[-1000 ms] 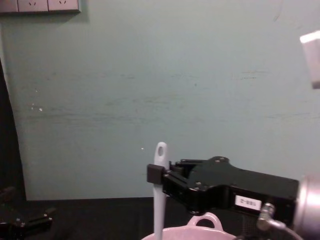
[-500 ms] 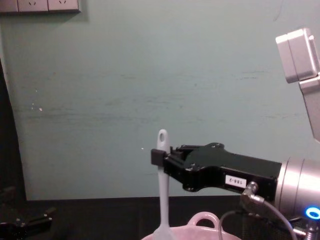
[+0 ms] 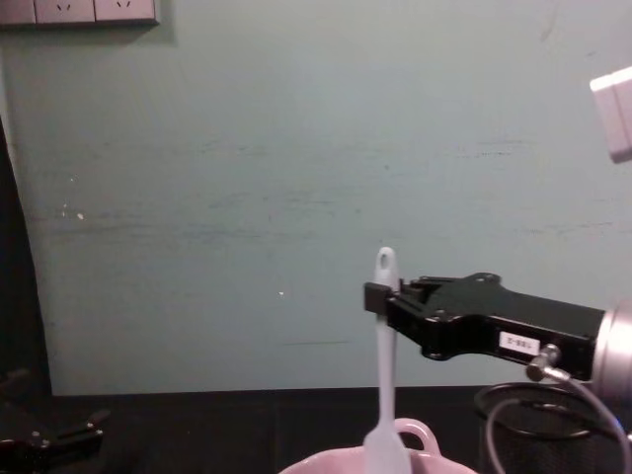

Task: Use the one hand to pick up the spoon and stir the clear water in the bowl.

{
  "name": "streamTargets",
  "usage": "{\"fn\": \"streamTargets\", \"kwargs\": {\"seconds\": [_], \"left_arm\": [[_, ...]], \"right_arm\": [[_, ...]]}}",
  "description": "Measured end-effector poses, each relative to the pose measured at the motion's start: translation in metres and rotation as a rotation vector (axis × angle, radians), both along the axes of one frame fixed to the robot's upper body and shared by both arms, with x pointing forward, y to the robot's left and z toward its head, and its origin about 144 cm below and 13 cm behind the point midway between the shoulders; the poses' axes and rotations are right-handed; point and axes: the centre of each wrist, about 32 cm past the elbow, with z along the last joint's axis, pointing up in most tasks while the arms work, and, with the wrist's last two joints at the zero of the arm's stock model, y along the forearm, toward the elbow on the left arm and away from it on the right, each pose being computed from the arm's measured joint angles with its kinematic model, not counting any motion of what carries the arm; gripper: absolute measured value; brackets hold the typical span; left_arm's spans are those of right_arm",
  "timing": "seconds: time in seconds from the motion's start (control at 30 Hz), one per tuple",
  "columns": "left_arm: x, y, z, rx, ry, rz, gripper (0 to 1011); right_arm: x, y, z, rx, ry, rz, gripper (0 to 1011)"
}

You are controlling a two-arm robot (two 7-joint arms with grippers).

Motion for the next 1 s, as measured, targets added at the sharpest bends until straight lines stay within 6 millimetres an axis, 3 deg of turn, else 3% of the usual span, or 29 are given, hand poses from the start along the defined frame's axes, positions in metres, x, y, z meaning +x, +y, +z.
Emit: {"fn": "streamTargets", "kwargs": {"seconds": [0.5,1.0], "left_arm": [[0.000,0.000,0.000,0.000,0.000,0.000,1005],[0.000,0.000,0.000,0.000,0.000,0.000,1005]], "right_arm": [[-0.020,-0.019,-0.003,-0.015,0.007,-0.029,119],[-0.044,0.006,-0.011,0.021,0.040,0.092,119]]}}
